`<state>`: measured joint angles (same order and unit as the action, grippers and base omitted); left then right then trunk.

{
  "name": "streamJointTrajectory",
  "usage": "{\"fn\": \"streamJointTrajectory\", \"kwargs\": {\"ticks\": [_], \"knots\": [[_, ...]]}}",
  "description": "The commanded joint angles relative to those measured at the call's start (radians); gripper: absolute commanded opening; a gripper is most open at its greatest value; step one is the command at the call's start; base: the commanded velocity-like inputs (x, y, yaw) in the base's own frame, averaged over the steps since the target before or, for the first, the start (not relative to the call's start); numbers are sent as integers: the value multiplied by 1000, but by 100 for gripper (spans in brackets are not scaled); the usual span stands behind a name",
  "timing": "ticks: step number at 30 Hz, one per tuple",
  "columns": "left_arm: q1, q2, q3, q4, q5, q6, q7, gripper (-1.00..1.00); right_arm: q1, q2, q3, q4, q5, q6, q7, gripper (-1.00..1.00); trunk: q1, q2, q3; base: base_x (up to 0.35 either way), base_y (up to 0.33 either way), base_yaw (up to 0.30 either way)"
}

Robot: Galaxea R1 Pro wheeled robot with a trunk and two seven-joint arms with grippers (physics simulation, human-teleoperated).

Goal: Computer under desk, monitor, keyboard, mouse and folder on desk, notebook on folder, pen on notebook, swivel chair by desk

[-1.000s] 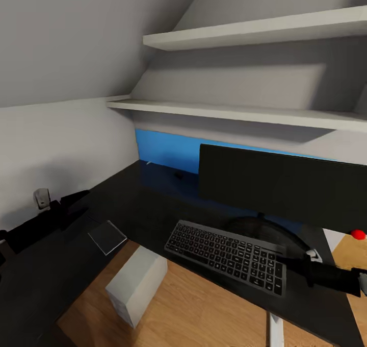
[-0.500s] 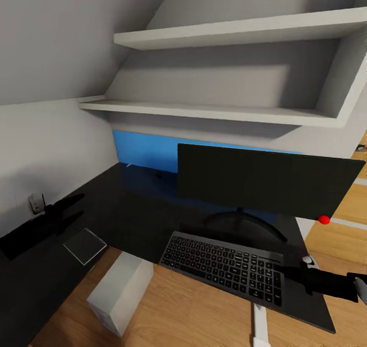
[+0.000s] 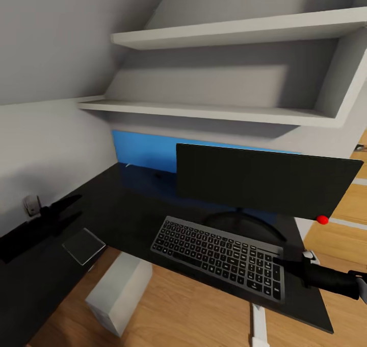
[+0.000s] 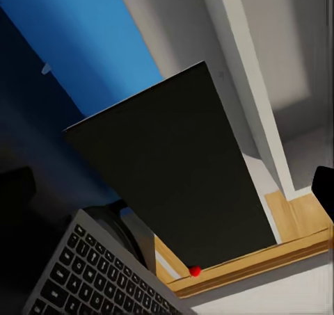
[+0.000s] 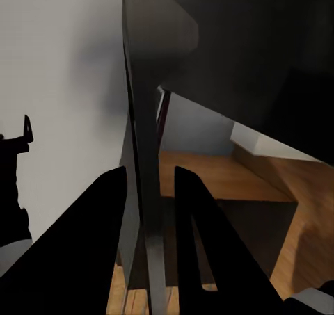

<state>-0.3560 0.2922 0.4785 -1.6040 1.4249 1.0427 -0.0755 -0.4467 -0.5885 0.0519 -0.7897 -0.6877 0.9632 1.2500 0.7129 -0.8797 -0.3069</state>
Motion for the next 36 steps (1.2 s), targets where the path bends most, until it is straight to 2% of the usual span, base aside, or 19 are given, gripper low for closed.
{"fn": "streamJointTrajectory", "kwargs": {"ticks": [1,5,7,8,9,15,21,26,30,34,36], "knots": [[0,0,4,0,-9,5,-12,100,-1,-1,3,1,-3,3,1,-100,0,-1,-1,0,-243,0],[7,0,29,0,-9,5,-22,100,-1,-1,3,4,0,2,1,-100,0,-1,-1,0,-292,0],[9,0,35,0,-9,5,-24,100,0,0,3,3,22,2,1,-100,0,-1,-1,0,-322,0],[12,0,41,0,-9,5,-25,100,-1,4,2,0,75,3,2,-100,0,-1,-1,0,-335,0],[13,0,42,-1,-9,5,-25,100,-1,5,2,-1,86,2,2,-100,0,-1,-1,0,-339,0],[20,0,41,-2,-9,5,-26,100,-1,10,1,5,105,2,1,-100,0,-1,-1,-10,-305,20],[74,-2,38,-3,-9,5,-28,100,-1,11,0,8,107,2,1,-100,0,-1,-1,-12,-85,56],[132,-9,28,-3,-10,5,-28,100,-1,12,0,8,107,1,1,-100,0,-1,-1,-2,-17,17],[210,-13,7,-3,-19,4,-45,100,-1,12,0,8,107,0,2,-100,0,-1,-1,-1,-5,5],[314,-11,2,-3,-27,-7,-77,100,-1,12,0,7,106,0,2,-100,0,-1,-1,0,-2,2],[376,-14,-2,-3,-59,-32,-86,100,-1,12,-1,4,106,0,2,-100,0,-1,-1,0,0,0]]}}
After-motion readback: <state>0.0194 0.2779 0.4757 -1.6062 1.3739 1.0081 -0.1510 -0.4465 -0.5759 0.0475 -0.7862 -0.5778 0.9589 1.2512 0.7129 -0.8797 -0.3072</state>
